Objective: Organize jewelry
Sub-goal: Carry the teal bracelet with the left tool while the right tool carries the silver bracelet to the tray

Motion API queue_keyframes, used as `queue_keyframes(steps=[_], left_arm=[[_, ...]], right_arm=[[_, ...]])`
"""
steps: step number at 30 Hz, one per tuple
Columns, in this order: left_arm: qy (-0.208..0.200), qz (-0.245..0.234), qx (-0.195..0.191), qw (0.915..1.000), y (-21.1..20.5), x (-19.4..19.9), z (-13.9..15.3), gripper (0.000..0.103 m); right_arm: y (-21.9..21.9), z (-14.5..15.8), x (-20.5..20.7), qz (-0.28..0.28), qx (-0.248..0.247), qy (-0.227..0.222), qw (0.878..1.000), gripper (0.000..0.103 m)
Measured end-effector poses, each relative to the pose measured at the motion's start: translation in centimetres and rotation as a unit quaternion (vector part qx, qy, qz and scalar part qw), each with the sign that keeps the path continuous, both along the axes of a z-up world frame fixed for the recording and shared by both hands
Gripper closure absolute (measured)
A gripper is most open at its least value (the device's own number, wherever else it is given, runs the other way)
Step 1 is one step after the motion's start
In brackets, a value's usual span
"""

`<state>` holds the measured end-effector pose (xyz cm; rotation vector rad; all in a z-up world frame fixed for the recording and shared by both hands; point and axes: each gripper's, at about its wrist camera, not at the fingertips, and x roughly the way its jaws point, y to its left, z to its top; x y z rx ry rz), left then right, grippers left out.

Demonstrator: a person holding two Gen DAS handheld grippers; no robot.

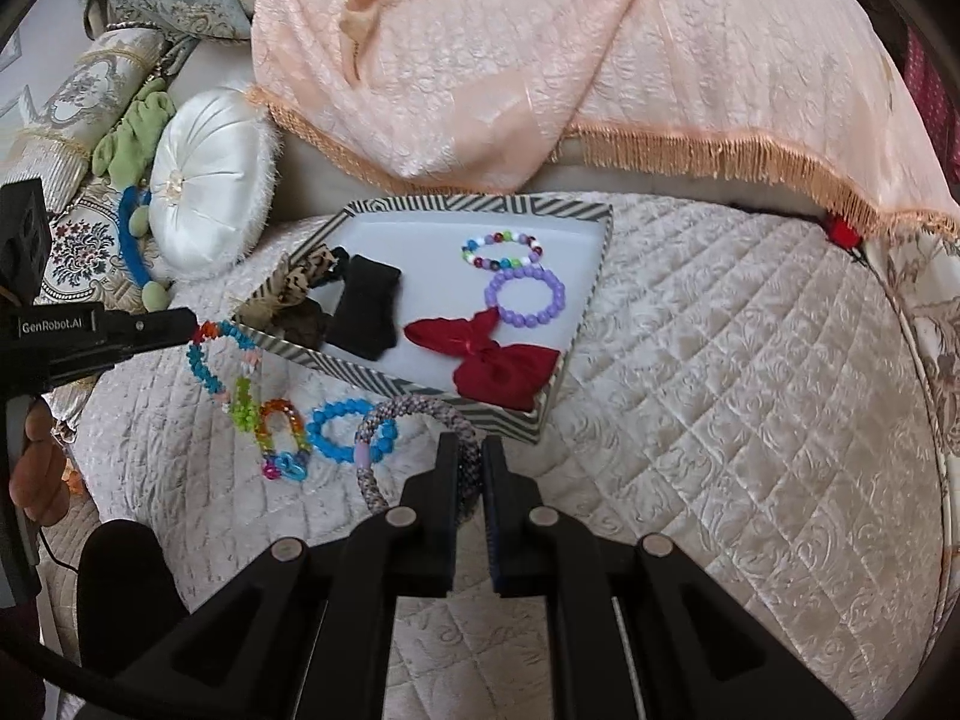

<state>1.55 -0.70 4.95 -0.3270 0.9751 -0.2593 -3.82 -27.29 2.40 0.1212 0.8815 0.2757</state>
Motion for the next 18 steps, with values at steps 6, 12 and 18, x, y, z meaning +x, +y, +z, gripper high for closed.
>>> queue_keyframes(steps=[6, 12, 18], left_arm=[[-0.011, -0.002, 0.006, 0.9999, -0.2, 0.1, 1.4, 0.103], [-0.016, -0.002, 0.019, 0.9997, -0.8, 0.1, 1.7, 0.103], [-0.016, -0.005, 0.028, 0.9995, -1.3, 0.5, 1.7, 0.103]], right_arm=[[0.4, 0.8, 0.1, 0.004, 0.000, -0.008, 1.000, 0.096], [0.5, 0.9, 0.1, 0.004, -0.002, -0.009, 1.000, 0.096], [0.7, 1.0, 0.3, 0.006, -0.004, -0.008, 1.000, 0.096]])
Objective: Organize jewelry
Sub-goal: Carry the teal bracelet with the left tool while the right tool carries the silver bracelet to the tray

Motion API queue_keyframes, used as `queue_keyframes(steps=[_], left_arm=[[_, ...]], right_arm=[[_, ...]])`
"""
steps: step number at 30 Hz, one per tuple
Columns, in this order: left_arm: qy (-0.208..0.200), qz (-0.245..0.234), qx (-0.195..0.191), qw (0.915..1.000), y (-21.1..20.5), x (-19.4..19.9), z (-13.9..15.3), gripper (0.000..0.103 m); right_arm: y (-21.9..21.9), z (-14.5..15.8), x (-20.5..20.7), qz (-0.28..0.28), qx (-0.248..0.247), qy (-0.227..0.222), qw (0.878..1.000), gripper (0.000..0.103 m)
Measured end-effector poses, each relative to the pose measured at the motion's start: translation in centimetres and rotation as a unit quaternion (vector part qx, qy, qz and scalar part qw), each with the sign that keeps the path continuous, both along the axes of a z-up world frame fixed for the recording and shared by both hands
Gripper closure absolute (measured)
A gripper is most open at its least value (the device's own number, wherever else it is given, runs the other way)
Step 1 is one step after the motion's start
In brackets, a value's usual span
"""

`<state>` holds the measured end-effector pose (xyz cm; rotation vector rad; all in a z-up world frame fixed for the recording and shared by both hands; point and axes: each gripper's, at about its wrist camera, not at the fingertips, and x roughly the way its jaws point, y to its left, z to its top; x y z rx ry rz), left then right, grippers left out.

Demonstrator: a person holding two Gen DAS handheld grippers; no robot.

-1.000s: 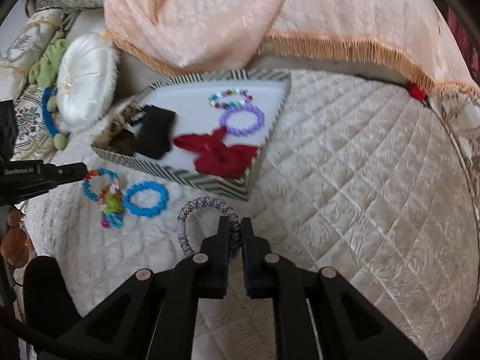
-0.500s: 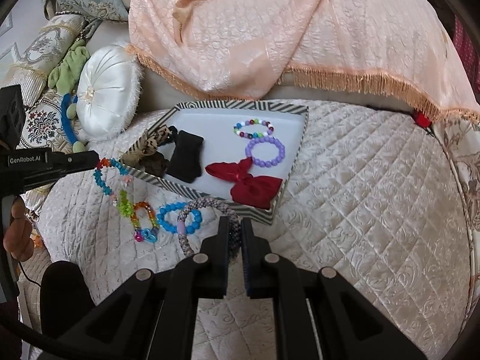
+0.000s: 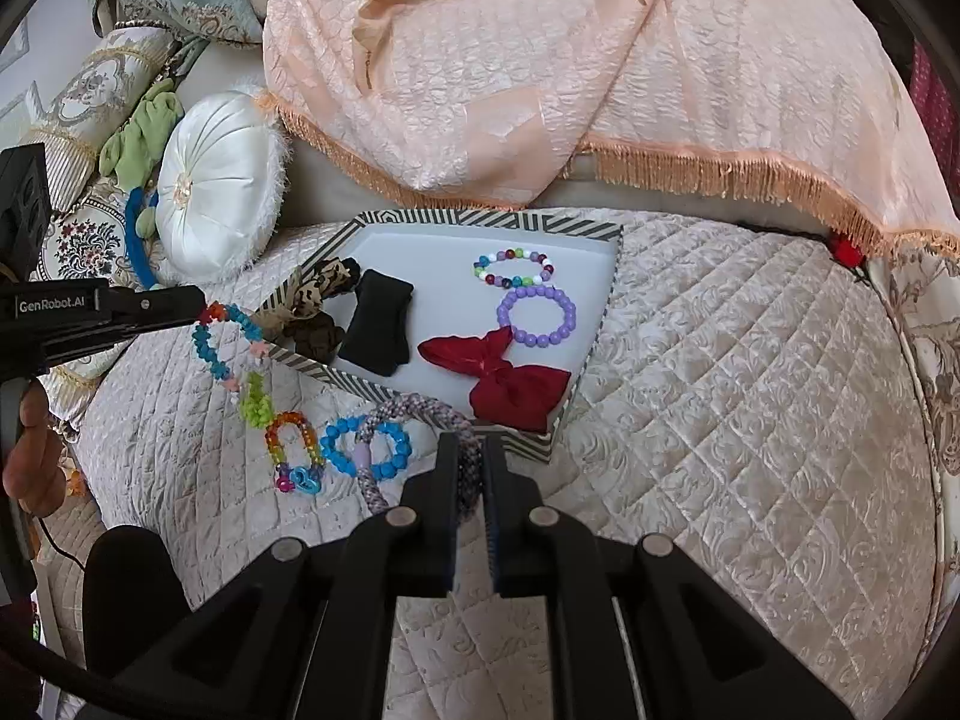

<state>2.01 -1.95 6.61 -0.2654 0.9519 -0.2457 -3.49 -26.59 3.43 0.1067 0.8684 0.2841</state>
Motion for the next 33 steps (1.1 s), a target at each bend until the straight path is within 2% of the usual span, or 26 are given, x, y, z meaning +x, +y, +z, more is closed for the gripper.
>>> queue_keyframes(steps=[15, 27, 33], left_arm=[[-0.011, -0.002, 0.035, 0.9993, -0.3, 1.9, 0.6, 0.103], [-0.016, -0.008, 0.058, 0.9982, -0.8, 5.3, 1.3, 0.103], [-0.018, -0.005, 0.057, 0.9982, -0.7, 8.0, 2.0, 0.103]], right_arm=[[0.7, -0.3, 1.7, 0.008, -0.008, 0.004, 1.000, 0.096], [1.7, -0.7, 4.0, 0.012, -0.011, 0.008, 1.000, 0.096], [2.2, -0.8, 6.5, 0.010, -0.009, 0.011, 1.000, 0.096]])
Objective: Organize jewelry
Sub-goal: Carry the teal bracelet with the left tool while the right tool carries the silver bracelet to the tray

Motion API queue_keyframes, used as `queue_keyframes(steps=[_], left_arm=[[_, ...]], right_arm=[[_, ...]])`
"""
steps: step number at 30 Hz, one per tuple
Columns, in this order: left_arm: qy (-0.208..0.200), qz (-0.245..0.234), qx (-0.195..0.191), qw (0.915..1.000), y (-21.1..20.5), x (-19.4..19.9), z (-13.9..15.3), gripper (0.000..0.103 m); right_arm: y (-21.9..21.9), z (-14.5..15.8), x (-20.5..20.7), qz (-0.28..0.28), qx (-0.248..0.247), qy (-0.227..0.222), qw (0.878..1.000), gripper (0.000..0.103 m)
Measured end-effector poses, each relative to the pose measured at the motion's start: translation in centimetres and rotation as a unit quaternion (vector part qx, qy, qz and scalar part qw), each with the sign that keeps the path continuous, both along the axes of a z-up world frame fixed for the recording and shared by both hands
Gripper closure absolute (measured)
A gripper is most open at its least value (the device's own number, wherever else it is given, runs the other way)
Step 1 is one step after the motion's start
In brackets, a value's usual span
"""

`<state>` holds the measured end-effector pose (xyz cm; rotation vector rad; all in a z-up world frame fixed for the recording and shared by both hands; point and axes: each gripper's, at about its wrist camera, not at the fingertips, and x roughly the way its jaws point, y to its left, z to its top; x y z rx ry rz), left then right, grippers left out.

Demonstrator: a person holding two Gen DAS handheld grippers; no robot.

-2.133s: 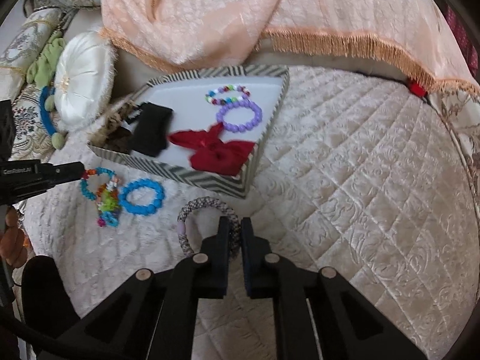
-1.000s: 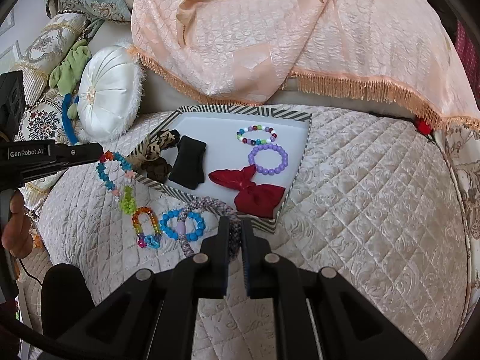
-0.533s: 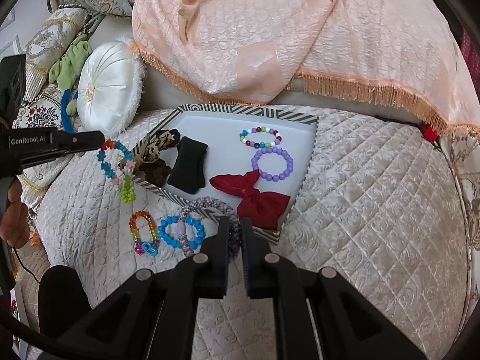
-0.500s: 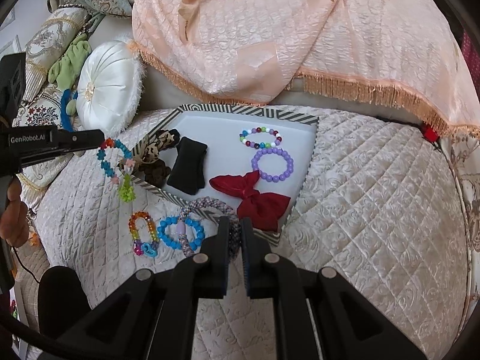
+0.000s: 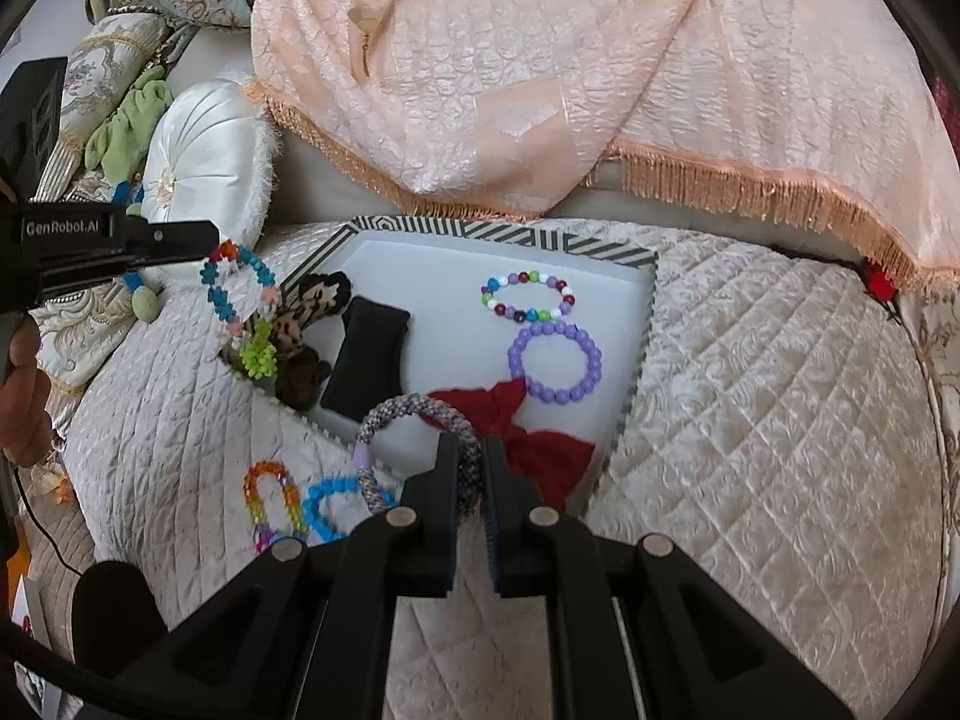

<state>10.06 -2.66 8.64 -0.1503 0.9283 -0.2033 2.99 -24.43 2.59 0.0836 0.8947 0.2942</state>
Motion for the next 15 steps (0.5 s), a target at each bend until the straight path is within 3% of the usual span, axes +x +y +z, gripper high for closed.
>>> queue_keyframes(steps=[7, 15], left_arm=[[-0.006, -0.003, 0.018, 0.9998, -0.9, 4.0, 0.1, 0.103], [0.013, -0.001, 0.023, 0.9996, -2.3, 9.0, -2.8, 0.103]], right_arm=[[0.9, -0.4, 3.8, -0.004, 0.002, 0.004, 1.000, 0.096], [2.2, -2.5, 8.8, -0.013, 0.000, 0.029, 0.999, 0.096]])
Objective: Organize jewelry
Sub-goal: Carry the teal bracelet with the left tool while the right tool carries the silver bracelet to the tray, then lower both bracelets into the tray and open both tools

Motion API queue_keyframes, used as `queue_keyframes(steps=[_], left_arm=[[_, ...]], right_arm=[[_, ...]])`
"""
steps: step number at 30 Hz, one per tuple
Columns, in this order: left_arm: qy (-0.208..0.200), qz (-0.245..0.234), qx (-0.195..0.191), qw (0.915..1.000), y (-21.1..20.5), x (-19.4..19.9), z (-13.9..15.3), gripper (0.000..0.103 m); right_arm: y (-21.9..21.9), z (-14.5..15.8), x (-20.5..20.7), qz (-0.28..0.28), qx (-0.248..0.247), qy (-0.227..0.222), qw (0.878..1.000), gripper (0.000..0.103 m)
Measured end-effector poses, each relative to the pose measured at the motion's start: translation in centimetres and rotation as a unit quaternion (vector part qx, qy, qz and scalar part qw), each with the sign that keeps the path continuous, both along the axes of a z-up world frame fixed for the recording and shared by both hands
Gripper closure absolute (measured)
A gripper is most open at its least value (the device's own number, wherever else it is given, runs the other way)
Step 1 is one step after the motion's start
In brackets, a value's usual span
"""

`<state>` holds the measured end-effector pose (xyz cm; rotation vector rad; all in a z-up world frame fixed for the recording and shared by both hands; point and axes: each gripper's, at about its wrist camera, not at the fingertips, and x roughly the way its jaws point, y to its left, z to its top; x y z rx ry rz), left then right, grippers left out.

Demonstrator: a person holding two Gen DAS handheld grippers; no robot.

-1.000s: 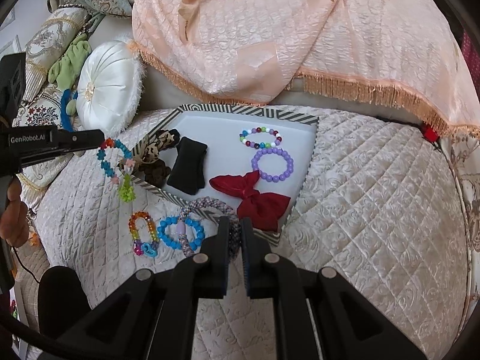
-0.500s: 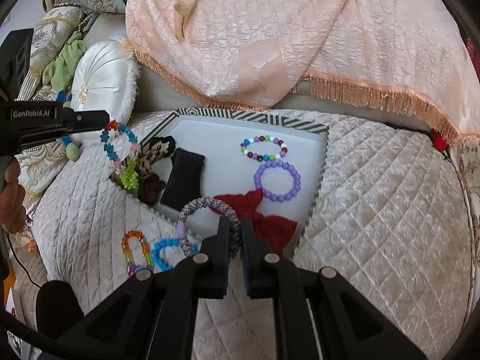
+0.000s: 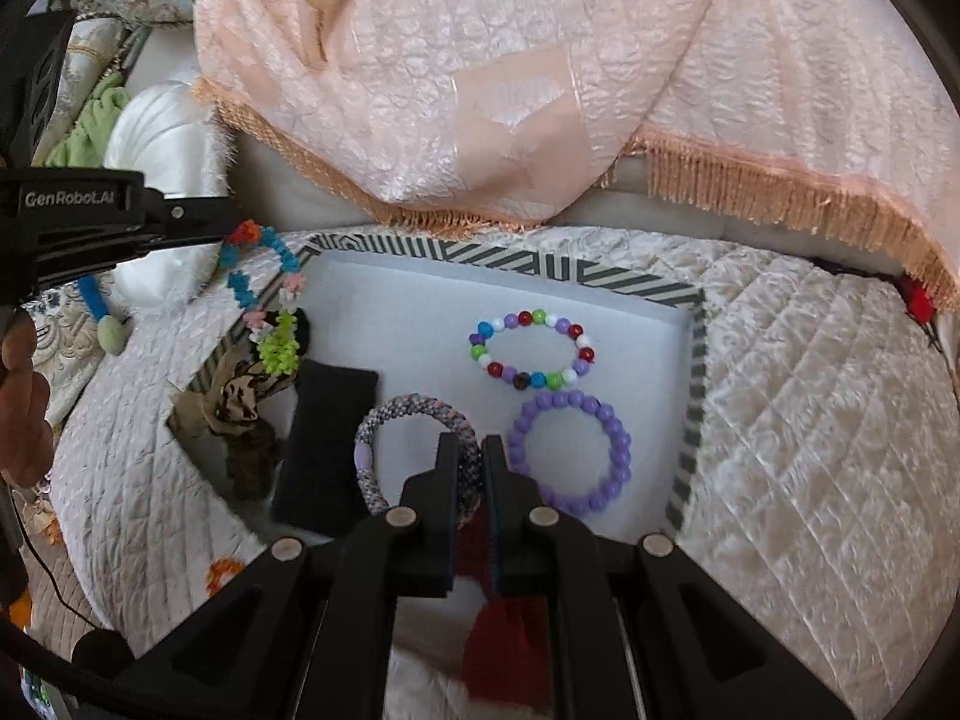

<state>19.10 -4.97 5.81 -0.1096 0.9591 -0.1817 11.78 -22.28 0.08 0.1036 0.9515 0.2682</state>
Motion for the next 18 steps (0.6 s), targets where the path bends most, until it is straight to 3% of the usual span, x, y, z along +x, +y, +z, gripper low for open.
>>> queue_keyframes(steps=[8, 18], left_arm=[[0.022, 0.010, -0.003, 0.9997, 0.2, 4.8, -3.1, 0.103], [0.053, 0.044, 0.006, 0.9976, 4.4, 6.3, -7.2, 0.103]], right_arm=[[1.8, -1.7, 4.8, -0.002, -0.012, 0.016, 1.000, 0.096], [4.7, -3.9, 9.7, 0.001, -0.039, 0.035, 0.999, 0.096]])
